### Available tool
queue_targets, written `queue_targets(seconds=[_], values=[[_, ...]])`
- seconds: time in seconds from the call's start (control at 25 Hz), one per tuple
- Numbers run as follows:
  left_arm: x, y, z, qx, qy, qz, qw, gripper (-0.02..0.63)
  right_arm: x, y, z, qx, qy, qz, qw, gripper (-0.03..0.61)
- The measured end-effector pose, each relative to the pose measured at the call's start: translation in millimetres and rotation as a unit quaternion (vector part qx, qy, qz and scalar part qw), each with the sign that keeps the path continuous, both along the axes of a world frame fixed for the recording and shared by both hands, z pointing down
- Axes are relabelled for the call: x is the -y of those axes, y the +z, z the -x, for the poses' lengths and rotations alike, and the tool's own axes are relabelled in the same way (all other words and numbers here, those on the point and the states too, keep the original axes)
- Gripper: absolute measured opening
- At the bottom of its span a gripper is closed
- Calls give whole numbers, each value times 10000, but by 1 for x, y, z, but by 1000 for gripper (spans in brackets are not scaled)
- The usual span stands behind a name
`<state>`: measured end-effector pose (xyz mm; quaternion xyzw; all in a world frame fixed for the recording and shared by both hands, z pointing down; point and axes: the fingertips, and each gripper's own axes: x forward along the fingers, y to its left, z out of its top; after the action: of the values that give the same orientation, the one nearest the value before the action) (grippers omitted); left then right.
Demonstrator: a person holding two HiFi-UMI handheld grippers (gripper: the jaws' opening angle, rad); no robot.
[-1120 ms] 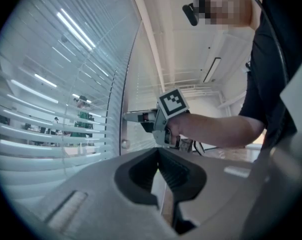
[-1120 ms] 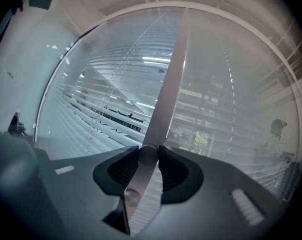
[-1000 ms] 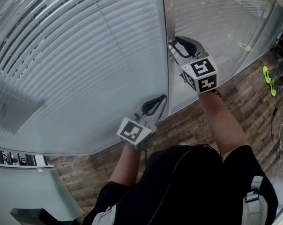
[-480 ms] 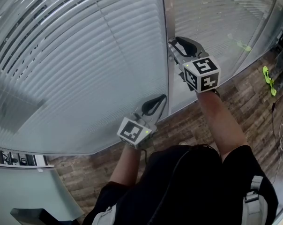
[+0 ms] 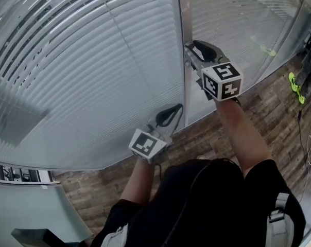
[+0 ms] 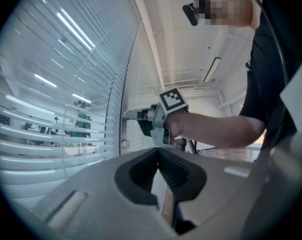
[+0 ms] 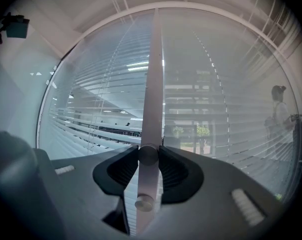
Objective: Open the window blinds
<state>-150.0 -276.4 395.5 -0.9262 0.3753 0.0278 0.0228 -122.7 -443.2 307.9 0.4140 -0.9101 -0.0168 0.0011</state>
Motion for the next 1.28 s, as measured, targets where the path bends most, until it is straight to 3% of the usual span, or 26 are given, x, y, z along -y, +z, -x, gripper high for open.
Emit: queue_targets(seconds=[0.6, 0.8, 0.88, 1.0, 1.12, 1.28], values=[[1, 0, -4, 96, 40, 120, 9999, 5, -4, 1, -5, 132, -177, -26, 9998, 183], [2, 2, -3, 122, 50, 92, 9999, 5, -13, 1, -18, 82, -205, -233, 9995, 139], [1, 0, -4, 143, 78, 246, 9996, 5, -17, 6, -21, -36, -222, -356, 9991, 60], [3, -2, -2, 150, 71, 253, 9995, 5, -26, 10, -25, -273, -233, -569, 9977, 15], [8, 2, 0, 133, 42, 53, 9999, 5, -37, 13, -29, -244, -338, -608, 9973, 6], [6, 9, -5, 238, 52, 316, 9992, 5, -49, 24, -38, -116, -507, -506, 9974, 6]])
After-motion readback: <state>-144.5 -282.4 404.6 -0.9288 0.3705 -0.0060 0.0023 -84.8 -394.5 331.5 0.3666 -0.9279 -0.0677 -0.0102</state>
